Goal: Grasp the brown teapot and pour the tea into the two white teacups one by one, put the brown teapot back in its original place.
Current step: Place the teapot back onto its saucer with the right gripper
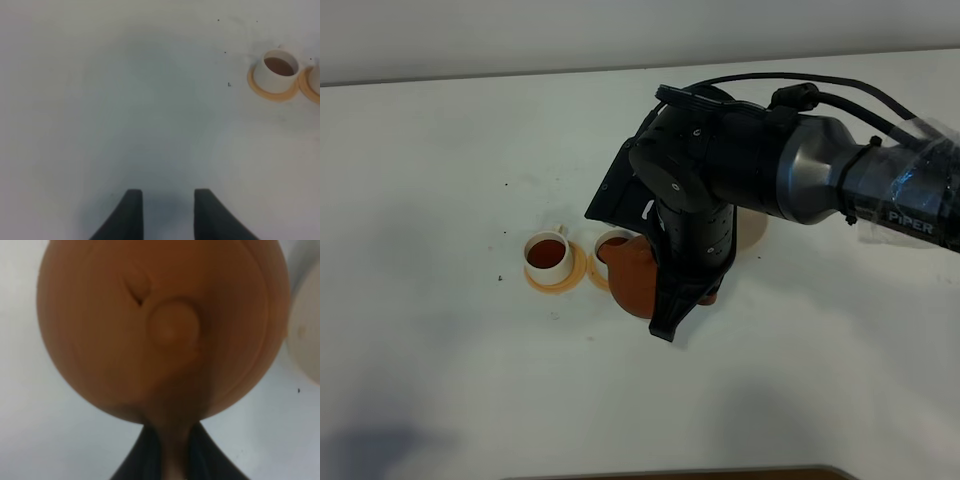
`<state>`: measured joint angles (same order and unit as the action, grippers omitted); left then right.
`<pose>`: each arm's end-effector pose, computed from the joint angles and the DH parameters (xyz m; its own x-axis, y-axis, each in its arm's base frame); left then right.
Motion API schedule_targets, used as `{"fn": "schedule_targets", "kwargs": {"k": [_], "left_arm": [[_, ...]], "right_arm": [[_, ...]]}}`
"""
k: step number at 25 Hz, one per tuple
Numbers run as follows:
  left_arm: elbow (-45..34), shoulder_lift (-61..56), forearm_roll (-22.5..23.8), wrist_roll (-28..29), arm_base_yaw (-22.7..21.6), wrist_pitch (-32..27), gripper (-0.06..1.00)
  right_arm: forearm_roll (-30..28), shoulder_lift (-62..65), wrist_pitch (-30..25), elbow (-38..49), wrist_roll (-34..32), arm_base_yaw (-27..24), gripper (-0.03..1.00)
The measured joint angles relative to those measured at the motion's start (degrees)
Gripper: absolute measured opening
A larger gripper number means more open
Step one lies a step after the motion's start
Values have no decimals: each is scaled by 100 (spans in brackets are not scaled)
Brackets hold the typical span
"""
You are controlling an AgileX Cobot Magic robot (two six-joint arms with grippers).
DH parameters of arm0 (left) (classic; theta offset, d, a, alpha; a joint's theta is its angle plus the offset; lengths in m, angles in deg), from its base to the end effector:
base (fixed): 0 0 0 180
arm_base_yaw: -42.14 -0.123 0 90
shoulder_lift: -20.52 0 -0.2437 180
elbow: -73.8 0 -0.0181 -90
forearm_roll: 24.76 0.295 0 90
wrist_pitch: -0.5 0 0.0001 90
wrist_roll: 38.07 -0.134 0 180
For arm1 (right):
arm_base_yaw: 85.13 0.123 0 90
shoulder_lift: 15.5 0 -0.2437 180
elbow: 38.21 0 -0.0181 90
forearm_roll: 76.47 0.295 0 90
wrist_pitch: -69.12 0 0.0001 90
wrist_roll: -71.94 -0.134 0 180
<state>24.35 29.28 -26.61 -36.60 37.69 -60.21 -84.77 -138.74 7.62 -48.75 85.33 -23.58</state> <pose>0.1175 0.0054 0.2661 -0.4793 -0.0789 -0.8741 -0.0729 0.9961 -0.0499 0.2182 0.3670 0.0975 -0.1936 -0.9790 -0.0630 -0.9677 0.2012 -0.1519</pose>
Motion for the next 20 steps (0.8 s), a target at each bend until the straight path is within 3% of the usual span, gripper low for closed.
{"fn": "schedule_targets", "kwargs": {"k": [8, 12, 20], "left_arm": [[0, 0, 0, 0, 0, 0, 29], [0, -5, 0, 0, 0, 0, 29], [0, -5, 0, 0, 0, 0, 29]], "right_arm": [[66, 129, 246, 28, 9, -303, 13], [123, 281, 607, 525, 93, -431, 13], [-268, 620, 1112, 755, 170, -597, 13]]}}
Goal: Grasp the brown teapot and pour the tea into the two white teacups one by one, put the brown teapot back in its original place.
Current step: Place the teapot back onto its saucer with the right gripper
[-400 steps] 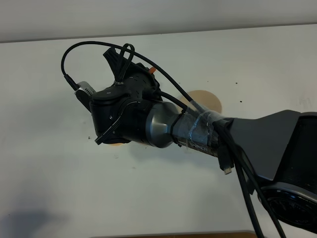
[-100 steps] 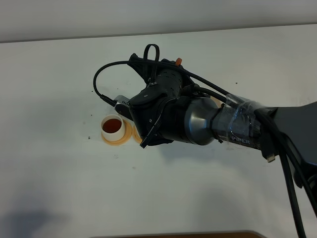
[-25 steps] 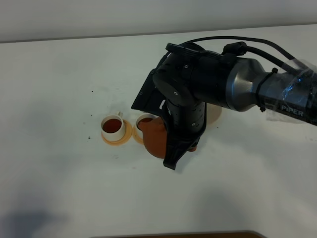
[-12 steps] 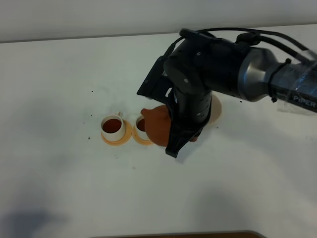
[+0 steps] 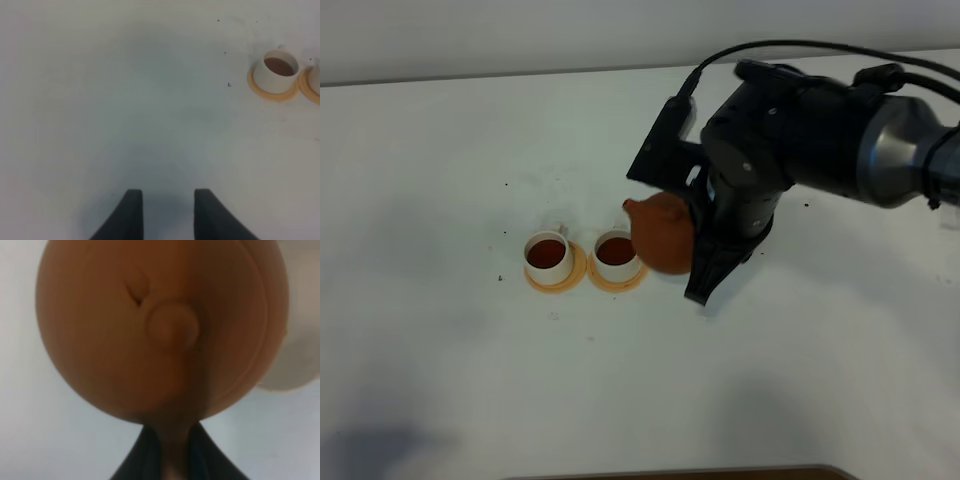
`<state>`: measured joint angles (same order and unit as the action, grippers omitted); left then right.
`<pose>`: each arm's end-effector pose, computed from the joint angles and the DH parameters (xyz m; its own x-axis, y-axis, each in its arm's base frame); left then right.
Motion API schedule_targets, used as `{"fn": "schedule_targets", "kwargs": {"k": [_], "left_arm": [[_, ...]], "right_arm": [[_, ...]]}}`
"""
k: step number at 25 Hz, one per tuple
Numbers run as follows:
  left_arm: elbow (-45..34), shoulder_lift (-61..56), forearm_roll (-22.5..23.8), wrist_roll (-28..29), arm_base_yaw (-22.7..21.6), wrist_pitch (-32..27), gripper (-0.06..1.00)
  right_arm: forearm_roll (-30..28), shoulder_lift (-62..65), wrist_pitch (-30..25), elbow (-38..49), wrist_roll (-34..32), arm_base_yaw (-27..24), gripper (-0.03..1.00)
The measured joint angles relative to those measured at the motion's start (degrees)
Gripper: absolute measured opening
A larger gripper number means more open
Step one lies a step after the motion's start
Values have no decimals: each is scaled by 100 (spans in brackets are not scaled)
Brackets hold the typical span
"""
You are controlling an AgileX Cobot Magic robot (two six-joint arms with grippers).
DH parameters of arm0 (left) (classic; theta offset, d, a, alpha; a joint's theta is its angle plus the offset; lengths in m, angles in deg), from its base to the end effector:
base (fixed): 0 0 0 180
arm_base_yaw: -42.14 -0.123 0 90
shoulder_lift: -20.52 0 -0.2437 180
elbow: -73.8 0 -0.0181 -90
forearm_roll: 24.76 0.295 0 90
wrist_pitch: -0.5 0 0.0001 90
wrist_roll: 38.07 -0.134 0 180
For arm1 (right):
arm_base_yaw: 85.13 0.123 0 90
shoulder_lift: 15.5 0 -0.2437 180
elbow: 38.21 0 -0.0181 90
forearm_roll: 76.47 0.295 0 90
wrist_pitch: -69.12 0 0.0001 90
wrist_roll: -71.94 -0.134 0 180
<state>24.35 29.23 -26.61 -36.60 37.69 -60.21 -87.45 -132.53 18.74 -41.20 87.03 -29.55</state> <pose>0.1174 0.0053 0.2662 -0.4786 -0.0788 -0.8745 -0.0729 0.9961 -0.0499 0.2560 0.3388 0.1091 -0.2041 -0.9575 -0.2037 -0.9392 0.2503 -0.2351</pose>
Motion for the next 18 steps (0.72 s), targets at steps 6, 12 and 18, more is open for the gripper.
{"fn": "schedule_targets", "kwargs": {"k": [6, 12, 18], "left_arm": [[0, 0, 0, 0, 0, 0, 29], [0, 0, 0, 0, 0, 0, 29], [0, 0, 0, 0, 0, 0, 29]], "right_arm": [[91, 0, 277, 0, 211, -545, 13], [211, -260, 680, 0, 287, -958, 13], [230, -874, 1127, 0, 297, -987, 13]]}}
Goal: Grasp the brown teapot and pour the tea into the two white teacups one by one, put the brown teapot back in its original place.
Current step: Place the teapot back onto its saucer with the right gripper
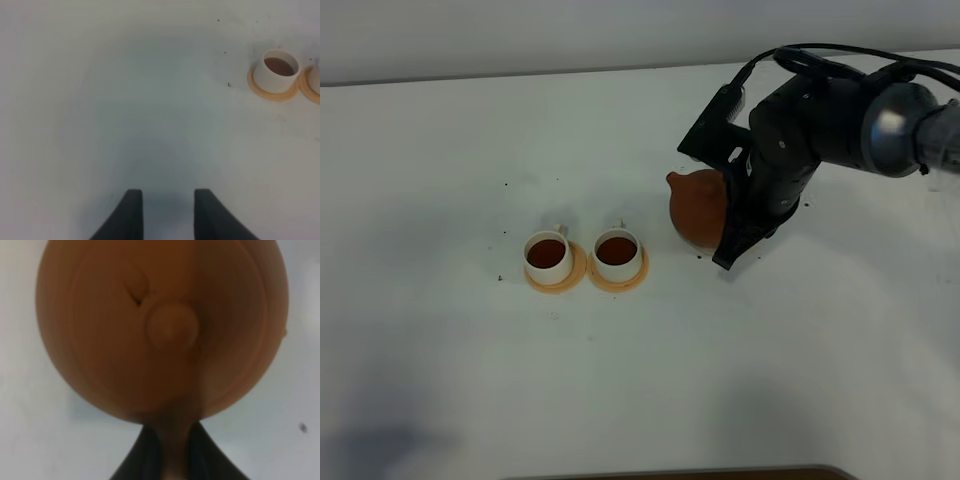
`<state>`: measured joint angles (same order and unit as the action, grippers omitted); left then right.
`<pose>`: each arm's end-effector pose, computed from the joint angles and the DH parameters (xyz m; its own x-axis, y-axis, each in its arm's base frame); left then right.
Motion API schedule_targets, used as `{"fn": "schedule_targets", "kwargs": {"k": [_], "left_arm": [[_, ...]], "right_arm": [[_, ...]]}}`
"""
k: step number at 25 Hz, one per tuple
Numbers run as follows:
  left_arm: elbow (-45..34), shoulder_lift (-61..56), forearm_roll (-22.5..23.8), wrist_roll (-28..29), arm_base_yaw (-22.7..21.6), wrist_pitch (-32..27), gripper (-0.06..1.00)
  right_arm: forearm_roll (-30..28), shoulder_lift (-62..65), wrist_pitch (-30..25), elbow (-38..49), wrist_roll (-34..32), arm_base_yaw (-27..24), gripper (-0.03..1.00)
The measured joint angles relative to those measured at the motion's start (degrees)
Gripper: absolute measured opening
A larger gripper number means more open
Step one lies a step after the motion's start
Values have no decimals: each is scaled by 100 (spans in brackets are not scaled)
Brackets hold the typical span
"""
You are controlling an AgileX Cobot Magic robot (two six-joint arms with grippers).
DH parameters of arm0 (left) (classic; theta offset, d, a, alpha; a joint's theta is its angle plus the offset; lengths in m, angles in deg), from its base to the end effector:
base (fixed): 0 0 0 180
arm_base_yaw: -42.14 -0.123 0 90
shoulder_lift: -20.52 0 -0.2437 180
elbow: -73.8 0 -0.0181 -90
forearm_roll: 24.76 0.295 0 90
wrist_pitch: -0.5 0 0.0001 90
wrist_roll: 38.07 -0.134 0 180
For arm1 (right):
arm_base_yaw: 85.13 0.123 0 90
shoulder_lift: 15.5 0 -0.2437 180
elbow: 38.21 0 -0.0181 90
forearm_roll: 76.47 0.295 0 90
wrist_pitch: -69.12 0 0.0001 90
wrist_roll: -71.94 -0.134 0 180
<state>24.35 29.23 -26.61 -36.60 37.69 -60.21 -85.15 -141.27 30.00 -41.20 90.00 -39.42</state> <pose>0.1174 0.0053 0.2662 -0.4786 -0.0788 -0.8745 -0.0729 0.9961 -0.0499 0.3180 0.3077 0.0496 -0.3111 -0.9172 -0.2489 -0.9057 0.3655 -0.2146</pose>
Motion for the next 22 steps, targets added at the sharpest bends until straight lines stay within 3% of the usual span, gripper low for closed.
{"fn": "schedule_targets", "kwargs": {"k": [22], "left_arm": [[0, 0, 0, 0, 0, 0, 29]], "right_arm": [[15, 104, -320, 0, -165, -149, 13]]}}
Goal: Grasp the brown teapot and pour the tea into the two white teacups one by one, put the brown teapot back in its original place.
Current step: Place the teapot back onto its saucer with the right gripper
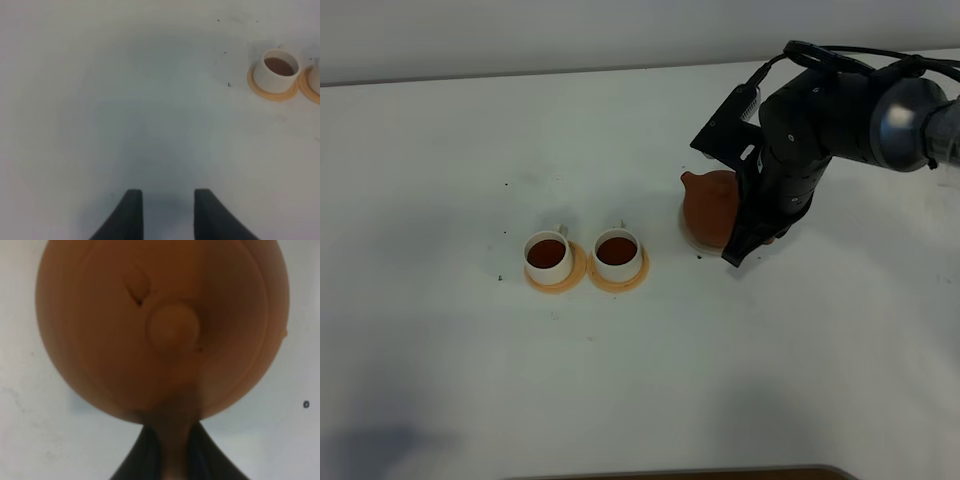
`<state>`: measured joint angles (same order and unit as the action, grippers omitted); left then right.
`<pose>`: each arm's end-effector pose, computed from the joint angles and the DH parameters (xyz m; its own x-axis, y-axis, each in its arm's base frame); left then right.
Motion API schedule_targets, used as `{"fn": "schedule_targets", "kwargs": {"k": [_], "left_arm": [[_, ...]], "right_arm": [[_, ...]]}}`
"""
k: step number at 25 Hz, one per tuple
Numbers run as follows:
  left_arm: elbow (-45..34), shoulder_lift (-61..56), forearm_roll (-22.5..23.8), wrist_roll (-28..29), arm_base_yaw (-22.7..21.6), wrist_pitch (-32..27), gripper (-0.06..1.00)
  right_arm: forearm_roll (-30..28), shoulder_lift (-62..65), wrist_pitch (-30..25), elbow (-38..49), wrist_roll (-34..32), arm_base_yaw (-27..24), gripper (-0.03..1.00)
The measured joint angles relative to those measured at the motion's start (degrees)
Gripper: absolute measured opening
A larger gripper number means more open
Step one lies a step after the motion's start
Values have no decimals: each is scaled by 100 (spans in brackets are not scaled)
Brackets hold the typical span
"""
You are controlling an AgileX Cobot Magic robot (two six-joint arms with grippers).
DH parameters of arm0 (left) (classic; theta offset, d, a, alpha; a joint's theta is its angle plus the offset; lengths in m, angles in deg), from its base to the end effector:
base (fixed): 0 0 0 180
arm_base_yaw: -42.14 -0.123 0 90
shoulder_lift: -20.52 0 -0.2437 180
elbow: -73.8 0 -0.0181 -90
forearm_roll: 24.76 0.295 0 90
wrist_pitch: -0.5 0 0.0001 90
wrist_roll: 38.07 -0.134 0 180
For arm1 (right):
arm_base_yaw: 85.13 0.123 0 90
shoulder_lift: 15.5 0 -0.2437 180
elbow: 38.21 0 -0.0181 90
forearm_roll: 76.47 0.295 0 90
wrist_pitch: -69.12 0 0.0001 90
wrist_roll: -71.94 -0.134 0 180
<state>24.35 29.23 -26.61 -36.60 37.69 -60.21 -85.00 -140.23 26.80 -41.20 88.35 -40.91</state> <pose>0.1174 0.0053 0.2662 -0.4786 -0.0788 -0.8745 -0.0729 0.9961 -0.0499 0.3221 0.2948 0.0555 -0.3741 -0.9007 -0.2211 -0.8874 0.4169 -0.1966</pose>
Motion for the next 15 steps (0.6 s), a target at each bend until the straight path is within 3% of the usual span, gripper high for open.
{"fn": "schedule_targets", "kwargs": {"k": [15], "left_arm": [[0, 0, 0, 0, 0, 0, 29]], "right_arm": [[0, -163, 159, 0, -21, -82, 13]]}}
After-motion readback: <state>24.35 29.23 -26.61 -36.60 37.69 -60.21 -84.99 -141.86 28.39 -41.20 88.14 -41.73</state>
